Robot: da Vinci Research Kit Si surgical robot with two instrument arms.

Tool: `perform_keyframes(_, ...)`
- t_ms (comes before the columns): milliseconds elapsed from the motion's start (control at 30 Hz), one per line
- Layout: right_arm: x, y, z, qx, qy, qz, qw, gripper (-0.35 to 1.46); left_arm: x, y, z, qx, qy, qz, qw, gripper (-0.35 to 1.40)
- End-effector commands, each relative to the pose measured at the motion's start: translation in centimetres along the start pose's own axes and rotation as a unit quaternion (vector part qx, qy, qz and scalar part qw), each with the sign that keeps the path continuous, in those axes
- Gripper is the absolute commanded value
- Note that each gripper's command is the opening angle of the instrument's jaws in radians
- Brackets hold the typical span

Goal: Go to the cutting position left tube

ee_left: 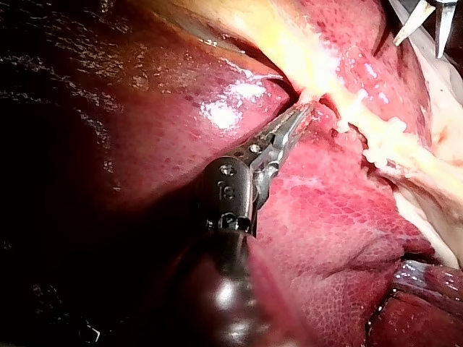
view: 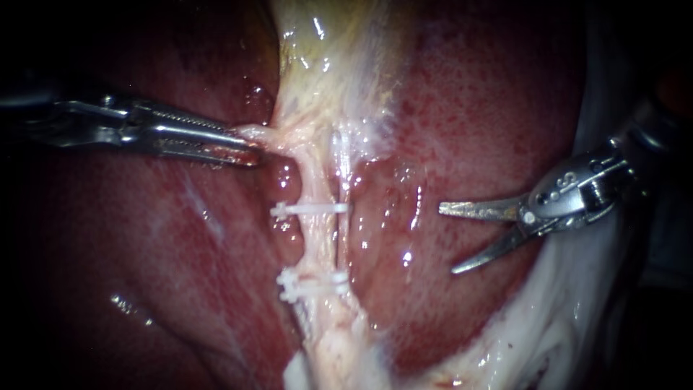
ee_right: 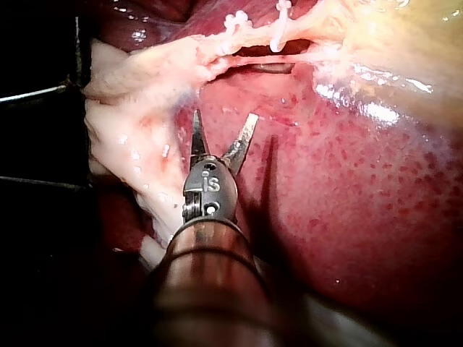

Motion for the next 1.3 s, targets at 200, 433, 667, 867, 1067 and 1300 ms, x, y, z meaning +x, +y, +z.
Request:
perform_keyframes(200, -0.01, 0.0, -0.01, 0.001, 0.0, -0.001, 1.0, 1.43, 0.26, 0.02, -0.49, 0.008, 0.008, -0.007, 0.9999, -0.35)
perform_keyframes(433, 0.02, 0.01, 0.04, 0.011, 0.001, 0.0, 0.9999, 1.43, 0.42, 0.09, -0.86, 0.018, 0.026, -0.01, 0.9995, -0.35)
perform_keyframes(667, 0.21, -0.04, 0.38, 0.07, 0.009, 0.028, 0.9971, 1.43, 0.39, 0.13, -0.76, 0.022, 0.027, -0.01, 0.9994, -0.35)
perform_keyframes(867, 0.4, -0.09, 0.76, 0.104, 0.028, 0.077, 0.9911, 1.43, 0.39, 0.14, -0.76, 0.022, 0.027, -0.01, 0.9993, -0.35)
perform_keyframes(1067, 0.56, -0.03, 0.98, 0.131, 0.042, 0.114, 0.9838, 1.43, 0.37, 0.14, -0.74, 0.022, 0.027, -0.009, 0.9994, -0.35)
perform_keyframes(1300, 0.58, 0.05, 1.25, 0.158, 0.044, 0.148, 0.9753, 1.43, 0.36, 0.15, -0.71, 0.02, 0.026, -0.009, 0.9994, -0.35)
